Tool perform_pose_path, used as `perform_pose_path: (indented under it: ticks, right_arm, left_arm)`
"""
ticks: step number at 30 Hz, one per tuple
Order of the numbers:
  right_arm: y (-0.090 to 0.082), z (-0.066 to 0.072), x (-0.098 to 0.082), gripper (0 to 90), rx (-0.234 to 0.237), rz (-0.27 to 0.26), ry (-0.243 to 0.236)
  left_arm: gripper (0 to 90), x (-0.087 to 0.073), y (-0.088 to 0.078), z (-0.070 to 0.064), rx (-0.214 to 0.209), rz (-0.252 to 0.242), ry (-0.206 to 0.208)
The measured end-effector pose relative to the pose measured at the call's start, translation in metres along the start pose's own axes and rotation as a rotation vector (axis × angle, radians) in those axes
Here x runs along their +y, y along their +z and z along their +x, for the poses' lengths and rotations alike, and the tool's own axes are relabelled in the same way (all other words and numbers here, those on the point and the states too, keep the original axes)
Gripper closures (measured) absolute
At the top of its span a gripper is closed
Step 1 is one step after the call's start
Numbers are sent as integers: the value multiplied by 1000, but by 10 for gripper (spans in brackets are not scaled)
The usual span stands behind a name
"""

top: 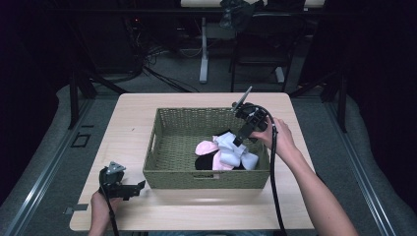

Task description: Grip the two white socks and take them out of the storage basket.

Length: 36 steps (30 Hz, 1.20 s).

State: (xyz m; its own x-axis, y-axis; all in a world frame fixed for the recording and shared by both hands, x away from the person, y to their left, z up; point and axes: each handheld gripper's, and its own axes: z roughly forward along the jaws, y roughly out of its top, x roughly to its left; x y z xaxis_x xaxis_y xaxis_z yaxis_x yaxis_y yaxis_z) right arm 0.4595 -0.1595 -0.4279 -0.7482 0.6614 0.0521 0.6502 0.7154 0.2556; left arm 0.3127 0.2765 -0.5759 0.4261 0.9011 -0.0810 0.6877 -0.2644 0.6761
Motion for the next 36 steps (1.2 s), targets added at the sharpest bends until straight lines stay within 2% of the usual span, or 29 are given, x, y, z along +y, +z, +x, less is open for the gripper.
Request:
perform_pose_path:
  ticks: [5,7,11,16,17,18,22,25,30,33,36]
  right_arm:
    - [8,1,7,44,8,19,-4]
    - [16,3,11,116,9,49,-11]
    - [26,4,14,138,21,66,-1]
    - [36,7,17,167,25,100,-13]
    - [41,8,19,197,21,125,-22]
    - [45,9,19,199,21,119,-27]
    - [57,10,21,263,15,161,-29]
    - [66,8,23,414,-18,185,-12]
    - [65,6,22,638,-18,192,-2]
    - [59,7,21,686,-9,189,-2]
    - [51,7,20,687,2,168,-2]
  left_arm:
    - [14,0,0,0,1,2,1]
    - [14,0,0,0,2,0,0]
    - [14,0,0,0,1,1,-1]
    - [14,0,0,0,1,1,0]
    - [15,0,0,0,1,2,0]
    - [15,0,0,0,1,2,0]
    - [15,0,1,0,0,2,-1]
    - [15,0,0,0,3,3,-1]
    - [16,-1,0,1,0,4,-3]
    - [16,0,0,0,3,5,0]
    - [16,0,0,0,2,3,1]
